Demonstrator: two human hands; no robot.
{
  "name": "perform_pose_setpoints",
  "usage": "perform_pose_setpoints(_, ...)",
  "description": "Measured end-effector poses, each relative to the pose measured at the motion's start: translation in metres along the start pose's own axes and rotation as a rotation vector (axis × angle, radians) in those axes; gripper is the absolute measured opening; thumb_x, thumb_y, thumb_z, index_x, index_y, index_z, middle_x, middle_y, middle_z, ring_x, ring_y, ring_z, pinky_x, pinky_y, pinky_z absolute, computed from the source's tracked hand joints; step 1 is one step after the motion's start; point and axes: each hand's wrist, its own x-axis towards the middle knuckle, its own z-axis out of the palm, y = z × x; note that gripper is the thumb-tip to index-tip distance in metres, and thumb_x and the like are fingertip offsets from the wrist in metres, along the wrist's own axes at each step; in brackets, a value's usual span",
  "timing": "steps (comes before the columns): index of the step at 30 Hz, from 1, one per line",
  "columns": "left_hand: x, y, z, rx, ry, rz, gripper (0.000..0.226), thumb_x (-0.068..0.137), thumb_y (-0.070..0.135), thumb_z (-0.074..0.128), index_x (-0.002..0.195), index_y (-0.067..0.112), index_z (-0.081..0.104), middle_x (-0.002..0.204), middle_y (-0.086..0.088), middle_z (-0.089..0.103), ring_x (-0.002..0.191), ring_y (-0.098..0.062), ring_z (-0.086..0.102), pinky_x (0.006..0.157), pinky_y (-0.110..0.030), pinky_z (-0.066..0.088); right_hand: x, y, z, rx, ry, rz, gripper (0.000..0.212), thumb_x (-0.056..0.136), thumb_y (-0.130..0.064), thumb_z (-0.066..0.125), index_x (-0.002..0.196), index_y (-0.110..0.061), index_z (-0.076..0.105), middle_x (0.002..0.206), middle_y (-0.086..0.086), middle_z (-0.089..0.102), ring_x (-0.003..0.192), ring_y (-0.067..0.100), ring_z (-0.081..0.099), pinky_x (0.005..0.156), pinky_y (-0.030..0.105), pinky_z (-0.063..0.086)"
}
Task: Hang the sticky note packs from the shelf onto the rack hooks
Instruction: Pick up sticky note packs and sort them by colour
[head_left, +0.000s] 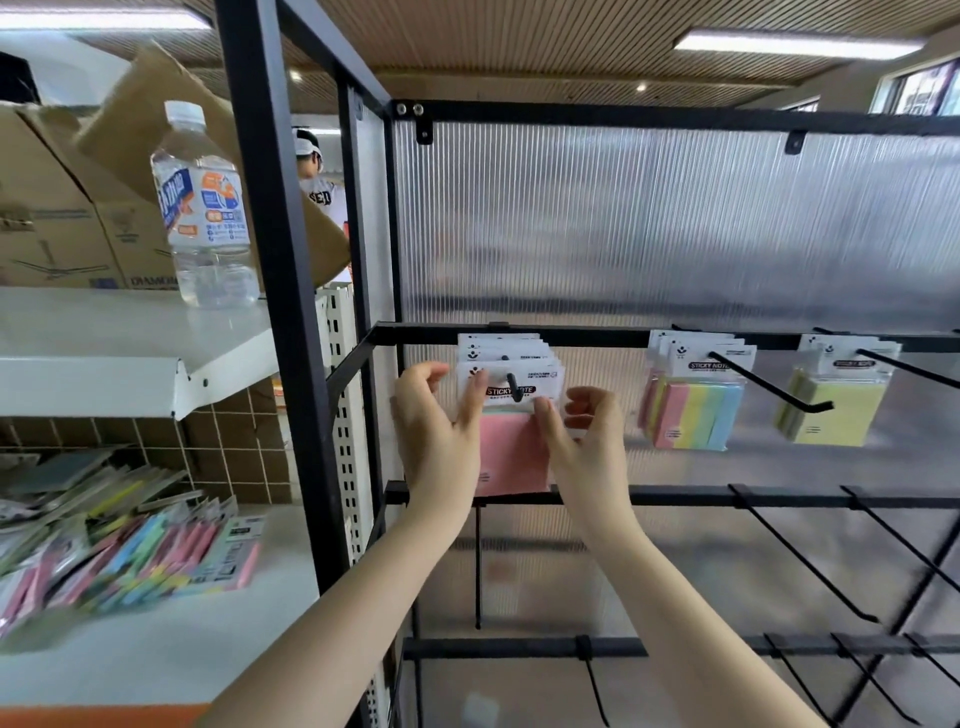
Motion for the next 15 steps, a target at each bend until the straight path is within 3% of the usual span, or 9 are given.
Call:
perform_pose_setpoints(2,0.002,-0.006,0.007,0.006,0.012,-0.029,0.062,0.08,0.061,0.048,0.109,0.007,0.052,0.103,-0.001,0.054,0.101,-0.016,0.052,0.084,-0.015,0.04,0.007,0.004,0.0,0.0,-0.03,0.052,0.04,0.087,-0.04,0.064,0.114,-0.016,0.046,0.112,0.005,0.053,0.101,0.018,0.054,0.087,0.03,0.047)
perform_pose_setpoints(5,0.007,-0.011,0.015,0.062,0.022,-0.097,0.061,0.079,0.067,0.045,0.105,0.012,0.05,0.096,0.005,0.053,0.092,-0.016,0.056,0.078,-0.037,0.053,0.016,0.008,0.0,-0.034,-0.067,0.08,0.039,0.088,-0.044,0.062,0.11,-0.016,0.047,0.112,0.005,0.053,0.098,0.016,0.054,0.084,0.027,0.045)
perform_pose_setpoints(8,0.014,-0.013,0.017,0.154,0.005,-0.13,0.054,0.081,0.067,0.045,0.097,0.015,0.048,0.089,0.002,0.056,0.083,-0.022,0.061,0.069,-0.048,0.055,0.023,0.012,0.002,-0.074,-0.111,0.084,0.037,0.089,-0.048,0.059,0.106,-0.017,0.047,0.11,0.006,0.054,0.096,0.017,0.055,0.08,0.03,0.047)
perform_pose_setpoints(12,0.019,-0.014,0.016,0.214,-0.068,-0.231,0.063,0.076,0.074,0.036,0.096,0.016,0.045,0.091,-0.002,0.061,0.073,-0.026,0.067,0.063,-0.043,0.056,0.028,0.022,0.003,-0.182,-0.168,0.132,0.038,0.088,-0.051,0.058,0.104,-0.02,0.044,0.11,0.005,0.055,0.09,0.015,0.056,0.072,0.029,0.044)
perform_pose_setpoints(15,0.011,-0.015,0.014,0.301,-0.096,-0.269,0.051,0.086,0.067,0.032,0.093,0.018,0.042,0.079,0.006,0.059,0.056,-0.011,0.065,0.047,-0.024,0.043,0.023,0.035,0.001,-0.279,-0.232,0.18,0.038,0.088,-0.051,0.058,0.101,-0.018,0.043,0.107,0.005,0.055,0.088,0.017,0.055,0.07,0.03,0.044)
